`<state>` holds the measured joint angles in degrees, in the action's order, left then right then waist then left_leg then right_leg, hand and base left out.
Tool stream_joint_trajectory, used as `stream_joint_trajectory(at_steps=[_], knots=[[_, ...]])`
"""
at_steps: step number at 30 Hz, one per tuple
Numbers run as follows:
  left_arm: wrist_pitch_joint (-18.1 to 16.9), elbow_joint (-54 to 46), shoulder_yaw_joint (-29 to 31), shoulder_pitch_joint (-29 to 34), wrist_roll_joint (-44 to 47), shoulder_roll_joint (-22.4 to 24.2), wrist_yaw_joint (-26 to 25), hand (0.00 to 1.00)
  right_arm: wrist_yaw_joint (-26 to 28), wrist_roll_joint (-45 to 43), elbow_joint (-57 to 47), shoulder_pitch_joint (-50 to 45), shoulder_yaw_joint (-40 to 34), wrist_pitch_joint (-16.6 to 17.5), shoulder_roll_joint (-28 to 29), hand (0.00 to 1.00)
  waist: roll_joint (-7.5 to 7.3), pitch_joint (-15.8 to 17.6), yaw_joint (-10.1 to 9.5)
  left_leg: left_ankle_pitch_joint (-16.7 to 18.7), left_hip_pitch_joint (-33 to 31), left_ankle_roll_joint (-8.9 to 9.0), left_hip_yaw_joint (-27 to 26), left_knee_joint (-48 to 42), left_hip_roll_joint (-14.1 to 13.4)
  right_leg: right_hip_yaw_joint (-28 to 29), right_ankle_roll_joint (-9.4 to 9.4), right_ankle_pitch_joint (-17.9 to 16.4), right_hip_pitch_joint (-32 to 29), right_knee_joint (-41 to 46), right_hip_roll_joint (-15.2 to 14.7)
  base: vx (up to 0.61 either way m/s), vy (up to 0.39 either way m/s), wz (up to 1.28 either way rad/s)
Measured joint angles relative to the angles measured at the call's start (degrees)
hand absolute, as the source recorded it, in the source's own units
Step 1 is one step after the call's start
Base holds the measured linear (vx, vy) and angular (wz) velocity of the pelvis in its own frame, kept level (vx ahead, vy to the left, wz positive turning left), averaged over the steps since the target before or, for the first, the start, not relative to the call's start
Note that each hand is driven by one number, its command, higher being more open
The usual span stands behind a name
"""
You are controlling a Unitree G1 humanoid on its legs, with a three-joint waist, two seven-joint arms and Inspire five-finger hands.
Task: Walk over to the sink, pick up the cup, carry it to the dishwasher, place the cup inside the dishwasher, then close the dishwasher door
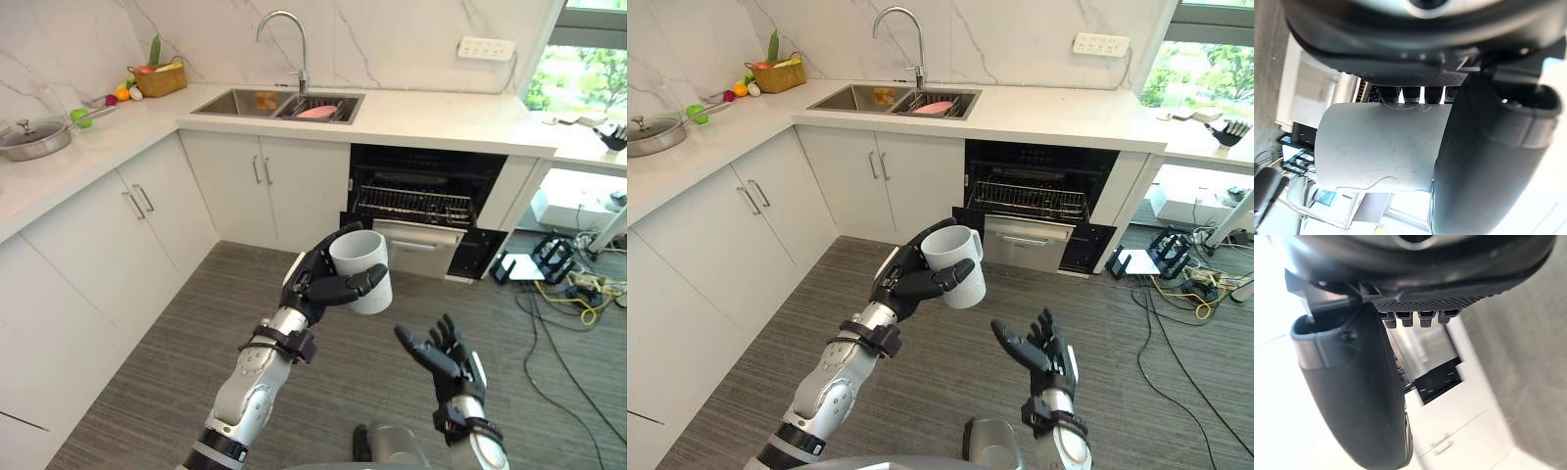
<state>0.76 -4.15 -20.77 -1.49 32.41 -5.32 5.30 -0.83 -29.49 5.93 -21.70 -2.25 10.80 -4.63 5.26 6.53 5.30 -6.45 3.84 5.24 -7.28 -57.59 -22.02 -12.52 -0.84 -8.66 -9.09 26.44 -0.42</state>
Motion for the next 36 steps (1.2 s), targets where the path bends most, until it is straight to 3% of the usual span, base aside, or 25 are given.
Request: stream_joint_trajectory(at_steps=[1, 2, 3, 4, 5, 6, 7, 8, 9, 10, 12, 13, 14, 15, 17, 18, 19, 20, 21, 22, 24, 25, 26, 27, 36], knots=[[-0.1, -0.6, 0.2, -0.2, 0.0, 0.1, 0.0, 0.0, 0.0, 0.5, -1.0, -0.2, 0.3, 0.0, 0.3, 1.0, -0.15, 0.1, -0.47, -4.8, -4.0, 0.26, 0.6, -5.8, -2.0, -0.1, -1.17, -1.3, 2.6, -1.4, 0.7, 0.39, -0.109, 0.07], [-0.2, -0.9, 0.2, -0.3, 0.1, 1.1, 0.0, 0.0, -0.4, 0.5, -1.8, 0.0, 0.0, 0.0, 0.0, 1.0, -0.14, 0.2, -0.83, 2.1, -9.1, -0.82, -0.1, -11.2, -2.5, -0.3, -1.95, -2.8, 4.3, -1.7, 1.0, 0.39, -0.103, 0.09], [-0.2, -0.9, 0.2, -0.3, 0.1, 1.5, 0.0, 0.0, -0.6, 0.4, -2.1, 0.2, 0.0, 0.1, 0.0, 1.0, -0.33, 0.3, -1.17, 5.1, -10.9, -2.15, -1.3, -12.1, -2.4, -0.2, -2.21, -3.4, 5.2, -2.1, 1.0, 0.36, -0.119, -0.02], [-0.4, -0.9, 0.1, 0.1, 0.1, 2.1, 0.0, 0.0, -0.6, 0.3, -2.3, 0.9, 0.4, 0.1, -0.1, 1.0, -0.71, 0.6, -1.86, 10.8, -13.4, -4.35, -4.1, -9.5, -1.9, 0.5, -2.75, -4.2, 7.4, -3.1, 1.1, 0.35, -0.133, -0.38], [-0.8, -1.0, 0.1, 0.5, -0.1, 2.1, -0.1, 0.0, -0.5, 0.3, -2.9, 2.1, 1.2, 0.1, -0.1, 1.0, -0.98, 0.7, -3.14, 14.9, -14.3, -4.22, -7.8, -0.8, -1.0, 2.3, -3.36, -4.7, 8.5, -4.0, 1.1, 0.34, -0.122, -0.56], [-1.0, -1.6, 0.2, 0.9, -0.4, 2.0, -0.4, 0.0, -0.3, 0.3, -3.2, 3.1, 1.8, 0.1, -0.4, 1.0, -0.99, 0.7, -3.48, 16.1, -14.5, -3.74, -9.4, 5.6, -0.2, 3.2, -3.42, -5.1, 8.6, -4.1, 1.1, 0.33, -0.095, -0.74], [-1.6, -2.8, 0.2, 1.6, -1.3, 1.8, -1.2, 0.0, 0.5, 0.3, -3.3, 4.9, 2.8, 0.1, -0.9, 1.0, -1.0, 0.7, -3.65, 16.5, -14.2, -2.81, -10.3, 17.8, 1.7, 4.6, -3.41, -5.6, 8.5, -4.4, 1.1, 0.33, -0.047, -0.8], [-2.8, -3.5, 0.0, 2.1, -2.0, 1.8, -2.3, 0.0, 2.3, 0.4, -3.0, 7.4, 3.9, 0.2, -1.7, 1.0, -0.97, 0.6, -3.84, 15.2, -13.5, -0.73, -8.9, 34.5, 5.0, 6.7, -3.2, -6.2, 8.1, -4.5, 1.2, 0.45, -0.011, -1.01], [-3.5, -3.5, 0.0, 2.3, -2.1, 1.9, -3.7, 0.0, 4.0, 0.3, -1.9, 9.9, 5.0, 0.2, -2.6, 1.0, -1.15, 0.6, -4.09, 11.6, -13.3, 1.89, -5.9, 44.9, 7.4, 8.9, -2.63, -6.6, 8.2, -4.7, 1.4, 0.41, 0.033, -0.98], [-3.7, -3.5, 0.1, 2.5, -2.1, 1.9, -4.6, 0.0, 4.7, 0.4, -1.3, 11.0, 5.5, 0.1, -3.1, 1.0, -1.24, 0.5, -4.27, 10.4, -13.3, 2.85, -5.1, 47.0, 8.1, 10.1, -1.7, -6.3, 8.4, -5.0, 1.6, 0.47, 0.069, -0.94], [-4.9, -2.8, 0.5, 3.1, -2.1, 1.3, -6.0, 0.0, 6.0, 0.4, 2.0, 13.3, 7.2, 0.1, -4.1, 1.0, -1.94, -0.1, -4.88, 3.7, -10.4, 1.81, -2.4, 50.7, 10.6, 14.0, 0.34, -6.9, 10.8, -7.2, 1.6, 0.5, 0.125, -0.83], [-5.0, -2.5, 0.7, 3.2, -2.1, 1.2, -6.1, 0.0, 6.0, 0.4, 2.9, 14.0, 7.5, 0.1, -4.2, 1.0, -1.9, -0.4, -4.93, 2.0, -9.4, 1.2, -1.5, 51.3, 11.4, 14.5, 1.08, -7.3, 11.3, -7.3, 1.3, 0.49, 0.162, -0.66], [-5.0, -1.7, 1.5, 3.2, -2.1, 0.8, -6.4, 0.0, 6.1, 0.3, 5.2, 15.2, 7.8, 0.0, -4.2, 1.0, -3.13, -0.5, -4.86, 0.6, -8.2, 1.16, -1.1, 50.0, 12.3, 14.8, 2.53, -8.1, 12.0, -6.7, 0.1, 0.37, 0.128, -0.38], [-5.1, -0.9, 1.9, 3.3, -2.1, 0.8, -6.6, 0.0, 6.1, 0.2, 6.4, 15.5, 8.0, -0.2, -4.0, 1.0, -4.03, -0.7, -4.77, 1.6, -7.9, 0.43, -1.4, 48.9, 13.1, 14.3, 2.84, -8.3, 12.1, -5.8, -0.9, 0.43, 0.141, -0.36], [-5.1, 2.1, 3.5, 4.3, -3.2, 1.1, -8.6, 0.0, 6.1, -0.4, 10.6, 15.5, 10.1, -0.6, -3.5, 1.0, -6.3, -1.4, -5.51, 7.5, -3.5, -1.29, -4.6, 46.1, 15.7, 10.1, 5.41, -9.7, 10.2, 6.6, -5.9, 0.37, 0.137, -0.4], [-5.1, 2.2, 3.6, 4.7, -3.4, 0.9, -9.3, 0.0, 6.1, -0.4, 11.5, 15.5, 10.7, -0.7, -3.3, 1.0, -6.9, -1.6, -5.57, 8.6, -2.1, -1.18, -5.3, 46.1, 16.7, 9.1, 6.44, -9.9, 9.1, 10.5, -7.6, 0.39, 0.144, -0.46], [-5.1, 2.2, 4.1, 5.5, -4.3, 0.5, -10.5, 0.0, 6.1, -0.3, 12.5, 15.1, 11.8, -0.8, -2.8, 1.0, -8.17, -2.0, -5.63, 10.3, 0.4, -2.08, -6.5, 46.0, 18.6, 8.3, 9.43, -9.0, 6.8, 18.3, -10.7, 0.35, 0.119, -0.27], [-5.1, 2.2, 4.6, 5.6, -4.8, 0.2, -11.4, 0.0, 6.3, -0.1, 13.1, 14.5, 13.0, -1.2, -2.0, 1.0, -8.44, -1.9, -5.69, 11.7, 2.9, -2.55, -6.8, 46.3, 19.3, 8.1, 11.14, -5.5, 5.1, 24.6, -12.8, 0.33, 0.116, -0.16], [-5.1, 2.2, 4.7, 5.6, -5.4, 0.0, -11.9, 0.0, 6.3, 0.0, 13.5, 14.3, 13.6, -1.7, -1.7, 1.0, -8.35, -1.9, -5.55, 11.9, 4.2, -2.65, -6.8, 46.9, 19.2, 7.6, 10.08, -4.1, 4.7, 27.0, -13.3, 0.25, 0.067, -0.06], [-5.2, 1.7, 5.1, 5.6, -5.6, -0.2, -12.7, 0.0, 6.5, 0.4, 13.9, 14.2, 15.4, -2.7, -1.6, 1.0, -8.3, -2.0, -5.81, 12.0, 6.3, -2.81, -6.8, 48.3, 18.7, 5.0, 8.09, -5.7, 3.8, 27.7, -15.1, 0.21, 0.029, -0.1], [-5.7, 0.5, 6.1, 5.1, -5.6, -0.3, -14.5, 0.0, 7.8, 0.3, 13.9, 15.1, 17.2, -2.9, -1.4, 1.0, -7.95, -1.8, -6.14, 12.1, 7.4, -2.68, -7.2, 49.9, 17.0, 1.1, 6.2, -7.9, 1.0, 21.9, -16.9, 0.16, -0.024, -0.15], [-5.8, -0.2, 7.1, 5.1, -5.6, -0.3, -15.2, 0.0, 8.6, 0.4, 14.1, 15.9, 18.3, -2.9, -1.2, 1.0, -7.94, -1.8, -6.17, 12.1, 7.3, -2.61, -7.6, 50.2, 15.3, -0.7, 5.98, -7.5, -0.3, 13.3, -16.8, 0.13, -0.125, -0.17], [-6.0, -0.3, 8.0, 5.1, -5.7, -0.7, -15.5, 0.0, 9.3, 0.4, 13.8, 16.2, 18.9, -2.9, -1.1, 1.0, -8.7, -2.2, -6.2, 12.7, 7.3, -1.42, -7.7, 49.9, 14.6, -2.1, 5.25, -2.1, -0.5, 2.8, -16.3, 0.1, -0.115, -0.15], [-5.8, -3.1, 7.8, 4.2, -7.8, 0.7, -13.9, 0.0, 8.1, 0.3, 11.0, 16.7, 16.7, -2.6, -0.8, 1.0, -10.49, -0.8, -7.52, 15.4, 4.8, 0.79, -9.2, 47.8, 15.1, -0.7, 8.28, 17.1, 4.0, -19.8, -14.2, 0.05, -0.07, -0.07], [-6.5, -1.5, 7.2, 4.3, -6.8, 0.1, -12.9, 0.0, 8.5, -0.9, 9.3, 16.1, 15.1, -2.7, -0.6, 1.0, -9.85, -0.3, -6.75, 15.8, 3.3, 0.32, -10.3, 48.2, 14.6, -1.1, 7.33, 18.8, 4.1, -24.5, -13.1, -0.01, -0.004, -0.05]])
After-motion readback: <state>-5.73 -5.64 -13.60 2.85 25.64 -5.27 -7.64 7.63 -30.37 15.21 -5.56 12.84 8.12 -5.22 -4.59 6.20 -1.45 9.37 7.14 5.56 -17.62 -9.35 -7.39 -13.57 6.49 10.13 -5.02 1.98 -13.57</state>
